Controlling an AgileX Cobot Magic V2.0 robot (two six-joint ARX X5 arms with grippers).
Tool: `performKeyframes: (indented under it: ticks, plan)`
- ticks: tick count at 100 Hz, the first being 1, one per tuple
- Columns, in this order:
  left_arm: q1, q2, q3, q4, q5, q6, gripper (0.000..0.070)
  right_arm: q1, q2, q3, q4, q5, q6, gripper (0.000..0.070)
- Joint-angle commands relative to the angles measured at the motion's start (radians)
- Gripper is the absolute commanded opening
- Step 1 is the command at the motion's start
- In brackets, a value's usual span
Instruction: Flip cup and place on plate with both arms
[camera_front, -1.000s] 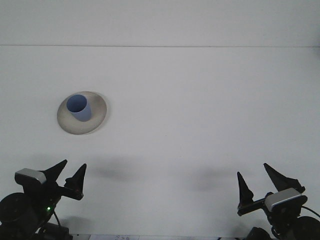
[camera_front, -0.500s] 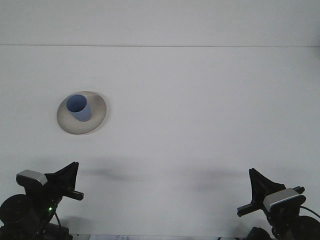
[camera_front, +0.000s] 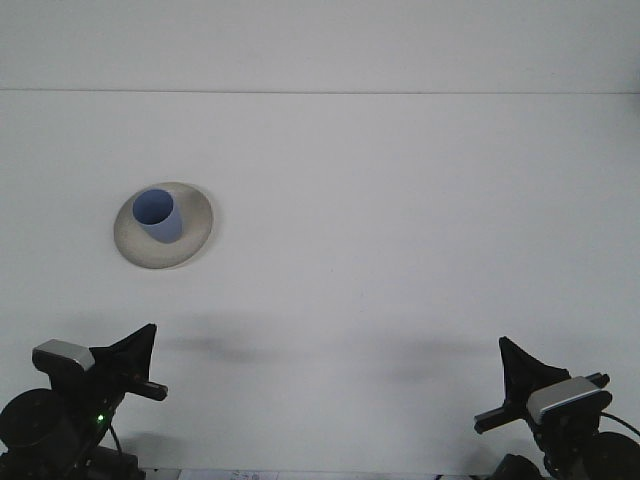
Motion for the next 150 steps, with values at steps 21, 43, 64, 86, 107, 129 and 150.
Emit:
performKeyframes:
  ticks: [21, 43, 64, 86, 107, 129, 150]
  plan:
    - [0.003, -0.007, 0.009, 0.017, -0.011, 0.106, 0.0016, 0.008, 0.000, 0.001, 0.011, 0.000, 0.003, 0.0007]
    - [0.055, -0.042, -0.125, 0.215, -0.151, 0.301, 0.0016, 0.008, 0.000, 0.001, 0.011, 0.000, 0.003, 0.0007]
    - [0.129, -0.155, -0.443, 0.476, -0.244, 0.444, 0.0016, 0.008, 0.000, 0.001, 0.011, 0.000, 0.003, 0.0007]
    - [0.172, -0.227, -0.599, 0.563, -0.243, 0.414, 0.0016, 0.008, 0.000, 0.001, 0.011, 0.000, 0.003, 0.0007]
    - [0.179, -0.227, -0.632, 0.558, -0.238, 0.383, 0.0015, 0.008, 0.000, 0.001, 0.011, 0.000, 0.003, 0.0006]
    - [0.181, -0.227, -0.632, 0.563, -0.239, 0.332, 0.0016, 0.008, 0.000, 0.001, 0.011, 0.000, 0.003, 0.0007]
    - [0.181, -0.227, -0.632, 0.563, -0.238, 0.333, 0.0015, 0.008, 0.000, 0.001, 0.011, 0.000, 0.003, 0.0006]
